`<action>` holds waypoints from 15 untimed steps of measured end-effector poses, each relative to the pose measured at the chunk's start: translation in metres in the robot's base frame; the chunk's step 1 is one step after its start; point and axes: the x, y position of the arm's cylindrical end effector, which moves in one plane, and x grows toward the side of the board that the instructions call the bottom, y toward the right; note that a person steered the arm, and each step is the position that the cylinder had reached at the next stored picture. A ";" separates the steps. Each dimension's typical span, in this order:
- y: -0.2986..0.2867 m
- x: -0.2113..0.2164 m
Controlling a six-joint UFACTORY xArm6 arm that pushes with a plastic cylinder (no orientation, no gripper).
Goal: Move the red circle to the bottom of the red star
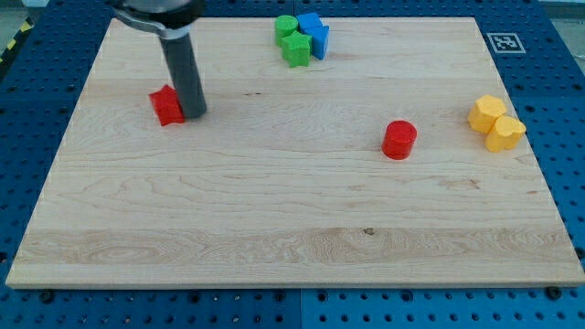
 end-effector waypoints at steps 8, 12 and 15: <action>0.070 -0.003; 0.210 -0.003; 0.271 0.010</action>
